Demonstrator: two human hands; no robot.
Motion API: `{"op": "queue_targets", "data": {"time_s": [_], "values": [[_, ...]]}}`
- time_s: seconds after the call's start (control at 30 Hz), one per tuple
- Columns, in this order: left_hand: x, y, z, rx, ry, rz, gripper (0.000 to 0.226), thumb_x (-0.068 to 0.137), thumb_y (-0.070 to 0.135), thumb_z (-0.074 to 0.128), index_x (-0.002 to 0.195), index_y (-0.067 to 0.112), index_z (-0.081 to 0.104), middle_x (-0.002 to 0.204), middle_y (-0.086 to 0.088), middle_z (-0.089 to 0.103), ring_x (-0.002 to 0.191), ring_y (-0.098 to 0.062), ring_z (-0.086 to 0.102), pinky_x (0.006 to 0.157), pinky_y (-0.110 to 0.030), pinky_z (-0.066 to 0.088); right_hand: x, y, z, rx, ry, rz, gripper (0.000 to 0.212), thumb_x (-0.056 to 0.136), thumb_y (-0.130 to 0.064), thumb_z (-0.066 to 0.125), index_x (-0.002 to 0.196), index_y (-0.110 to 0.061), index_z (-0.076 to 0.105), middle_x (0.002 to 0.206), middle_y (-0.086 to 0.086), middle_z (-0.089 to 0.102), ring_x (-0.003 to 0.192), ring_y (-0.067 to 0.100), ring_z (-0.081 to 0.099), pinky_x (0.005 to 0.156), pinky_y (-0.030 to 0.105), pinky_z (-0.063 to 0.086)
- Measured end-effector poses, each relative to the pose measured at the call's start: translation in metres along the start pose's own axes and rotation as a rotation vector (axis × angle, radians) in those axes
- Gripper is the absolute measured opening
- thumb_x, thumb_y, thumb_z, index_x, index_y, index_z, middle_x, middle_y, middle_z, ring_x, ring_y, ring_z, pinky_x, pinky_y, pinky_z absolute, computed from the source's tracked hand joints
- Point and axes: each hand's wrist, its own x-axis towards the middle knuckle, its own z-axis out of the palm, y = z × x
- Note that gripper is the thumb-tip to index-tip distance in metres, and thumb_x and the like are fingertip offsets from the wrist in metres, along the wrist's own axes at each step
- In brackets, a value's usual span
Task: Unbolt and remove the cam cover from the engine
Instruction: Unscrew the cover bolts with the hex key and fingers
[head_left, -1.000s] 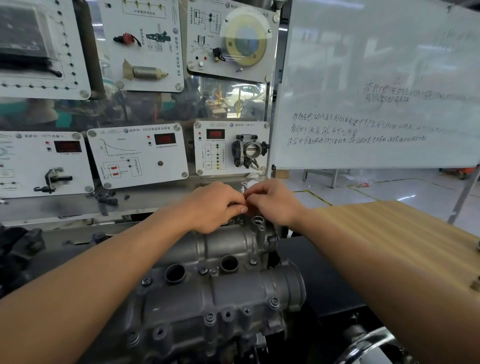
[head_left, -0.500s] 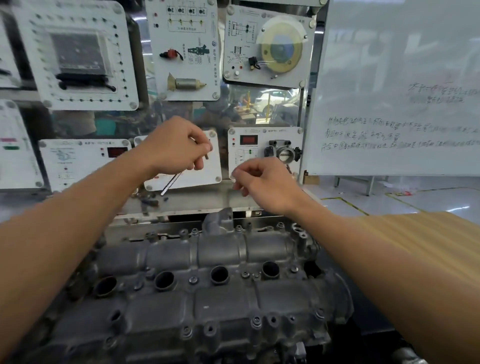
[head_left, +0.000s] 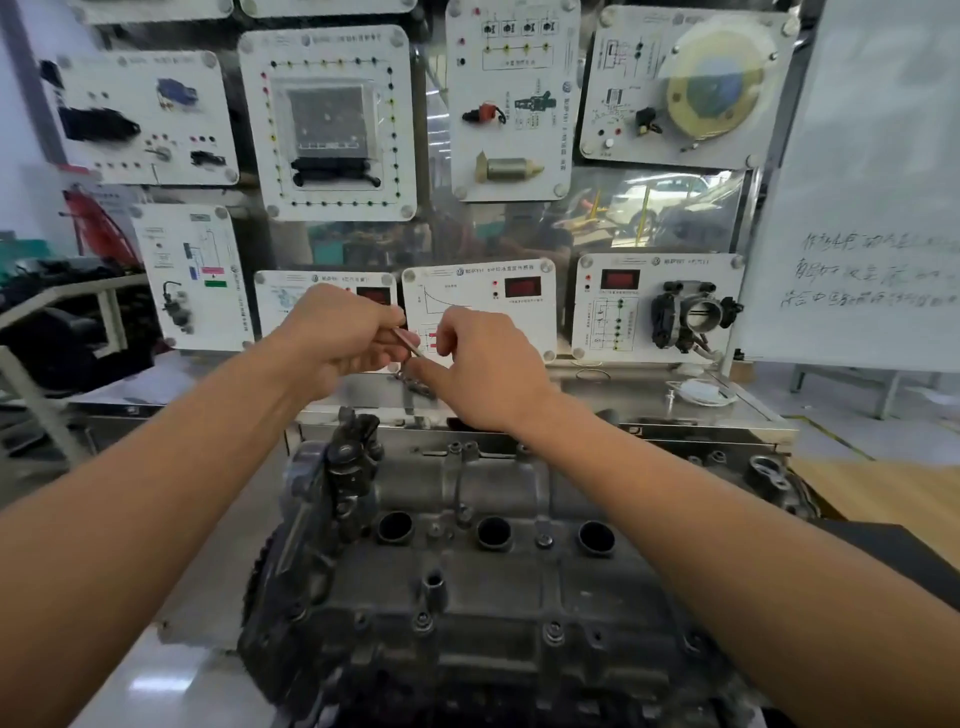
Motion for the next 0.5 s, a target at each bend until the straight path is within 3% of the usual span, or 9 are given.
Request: {"op": "queue_targets", "data": {"time_s": [0.1, 0.13, 0.23, 0.3, 0.4, 0.5], "values": [[-0.003, -0.017, -0.003, -0.078, -0.058, -0.076, 0.017, 0.097, 0.01, 0.063, 0.084, -0.001, 0.068, 0.071, -0.012, 0.076, 0.052, -0.012, 0.069, 0.046, -0.018, 0.053, 0.0, 0.01, 0.01, 0.113, -0.109, -0.085, 0.019, 0.096, -0.031, 0.063, 0.094, -0.013, 0.069, 0.075, -0.005, 0.06, 0.071, 0.014, 0.053, 0.065, 0.027, 0.037], [-0.002, -0.022, -0.004, 0.026, -0.068, -0.033, 0.019, 0.097, 0.013, 0.064, 0.083, 0.001, 0.07, 0.071, -0.011, 0.076, 0.053, -0.012, 0.068, 0.048, -0.019, 0.054, 0.001, 0.013, 0.012, 0.13, -0.152, -0.091, 0.02, 0.097, -0.027, 0.061, 0.093, -0.01, 0.072, 0.068, -0.008, 0.057, 0.065, 0.01, 0.05, 0.06, 0.022, 0.034], [0.006, -0.033, -0.017, 0.69, -0.057, 0.283, 0.027, 0.094, 0.032, 0.067, 0.076, 0.016, 0.077, 0.061, 0.002, 0.071, 0.056, -0.008, 0.063, 0.056, -0.021, 0.044, 0.006, 0.021, 0.014, 0.165, -0.276, -0.054, 0.026, 0.098, -0.022, 0.06, 0.083, -0.005, 0.074, 0.061, -0.005, 0.06, 0.052, 0.004, 0.046, 0.052, 0.012, 0.033], [0.008, -0.035, -0.027, 0.898, -0.153, 0.384, 0.021, 0.091, 0.039, 0.07, 0.075, 0.029, 0.077, 0.061, 0.015, 0.065, 0.061, 0.0, 0.059, 0.058, -0.019, 0.038, 0.01, 0.025, 0.014, 0.182, -0.368, -0.047, 0.023, 0.096, -0.021, 0.063, 0.082, -0.007, 0.075, 0.063, -0.003, 0.063, 0.05, 0.002, 0.047, 0.054, 0.012, 0.036], [0.013, -0.039, -0.041, 0.91, -0.356, 0.399, 0.01, 0.089, 0.035, 0.073, 0.08, 0.035, 0.078, 0.068, 0.022, 0.07, 0.067, 0.007, 0.062, 0.065, -0.019, 0.039, 0.014, 0.024, 0.017, 0.199, -0.473, -0.07, 0.018, 0.094, -0.022, 0.067, 0.079, -0.014, 0.074, 0.062, -0.006, 0.064, 0.044, -0.004, 0.048, 0.05, 0.008, 0.037], [0.017, -0.039, -0.046, 0.85, -0.435, 0.404, 0.014, 0.088, 0.03, 0.074, 0.08, 0.041, 0.075, 0.075, 0.027, 0.072, 0.073, 0.008, 0.065, 0.07, -0.018, 0.041, 0.016, 0.021, 0.019, 0.211, -0.501, -0.081, 0.019, 0.093, -0.022, 0.068, 0.087, -0.007, 0.077, 0.069, 0.0, 0.068, 0.044, -0.004, 0.048, 0.05, 0.008, 0.038]]}}
